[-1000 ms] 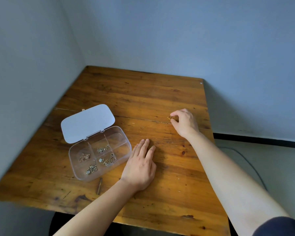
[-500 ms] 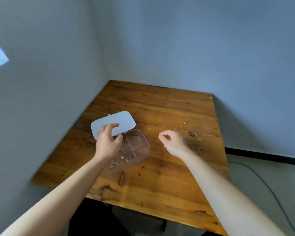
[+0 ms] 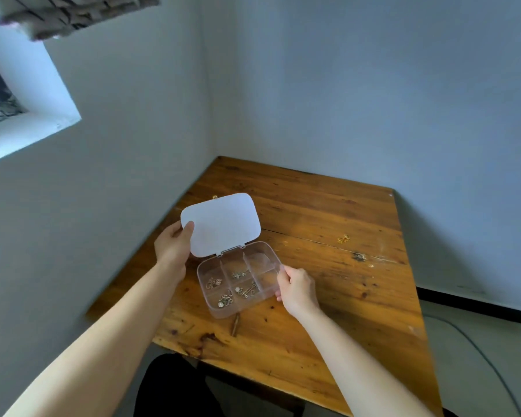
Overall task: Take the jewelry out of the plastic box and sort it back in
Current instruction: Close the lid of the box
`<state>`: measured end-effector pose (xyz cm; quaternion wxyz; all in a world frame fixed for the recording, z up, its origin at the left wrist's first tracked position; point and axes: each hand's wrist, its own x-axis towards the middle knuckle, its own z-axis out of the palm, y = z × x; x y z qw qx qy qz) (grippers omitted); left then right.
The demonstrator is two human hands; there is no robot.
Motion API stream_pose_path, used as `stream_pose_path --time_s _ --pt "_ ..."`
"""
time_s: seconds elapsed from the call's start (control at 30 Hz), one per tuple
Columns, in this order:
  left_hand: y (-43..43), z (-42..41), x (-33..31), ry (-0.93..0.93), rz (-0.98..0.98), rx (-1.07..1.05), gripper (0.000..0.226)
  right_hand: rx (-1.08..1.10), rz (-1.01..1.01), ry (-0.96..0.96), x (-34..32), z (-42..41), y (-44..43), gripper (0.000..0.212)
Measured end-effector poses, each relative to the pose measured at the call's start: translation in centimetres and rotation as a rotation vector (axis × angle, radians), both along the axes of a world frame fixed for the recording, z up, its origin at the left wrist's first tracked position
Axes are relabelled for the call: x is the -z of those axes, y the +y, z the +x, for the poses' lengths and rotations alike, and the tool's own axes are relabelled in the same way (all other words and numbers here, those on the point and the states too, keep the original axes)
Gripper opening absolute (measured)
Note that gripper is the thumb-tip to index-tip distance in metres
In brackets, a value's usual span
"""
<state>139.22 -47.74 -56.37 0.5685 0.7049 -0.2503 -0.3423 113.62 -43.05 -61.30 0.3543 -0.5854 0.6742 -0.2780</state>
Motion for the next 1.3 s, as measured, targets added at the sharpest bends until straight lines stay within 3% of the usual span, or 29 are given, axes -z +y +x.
stream_pose_path --time_s 0.17,0.33,0.5,0.6,0.7,0.77,0.8,0.93,1.0,1.17,1.3 --pt "3.6 0.0 -1.3 -0.29 -0.106 0.089 0.026 0.031 0.027 -0.021 -0.3 0.2 0.1 0.039" --pt "9.1 0.1 -0.5 -0.677 -0.239 0.326 0.013 0.073 0.08 -0.199 -0.6 -0.5 0.8 0.045" --pt "12.3 0.3 2.4 -0.99 -0.237 0.591 0.028 0.15 0.19 -0.393 -1.3 -0.5 2.1 0.066" --pt "12.8 0.3 2.8 -1.104 -0.229 0.668 0.03 0.107 0.193 -0.411 -1.5 -0.4 3.0 0.065" --pt "13.0 0.3 2.8 -1.112 -0.162 0.727 0.032 0.058 0.156 -0.399 -1.4 -0.4 3.2 0.056" --pt "12.6 -0.2 2.2 -0.989 -0.08 0.735 0.035 0.063 0.147 -0.407 -1.3 -0.4 3.2 0.053" --pt "12.1 -0.5 1.8 -0.944 -0.012 0.738 0.045 0.068 0.146 -0.409 -1.2 -0.4 3.2 0.052" --pt "8.9 -1.8 1.0 -1.0 0.378 0.941 0.125 0.087 0.143 -0.406 -0.9 -0.3 3.1 0.051" --pt "7.6 -2.3 1.1 -1.008 0.48 1.017 0.14 0.085 0.144 -0.39 -0.8 -0.1 3.0 0.051" --pt "7.4 -2.1 2.6 -0.912 0.302 0.837 0.125 -0.024 0.127 -0.306 -0.3 0.9 2.1 0.049" --pt "8.3 0.1 3.8 -0.891 0.257 0.665 0.116 -0.21 0.143 -0.108 0.0 3.2 1.0 0.057"
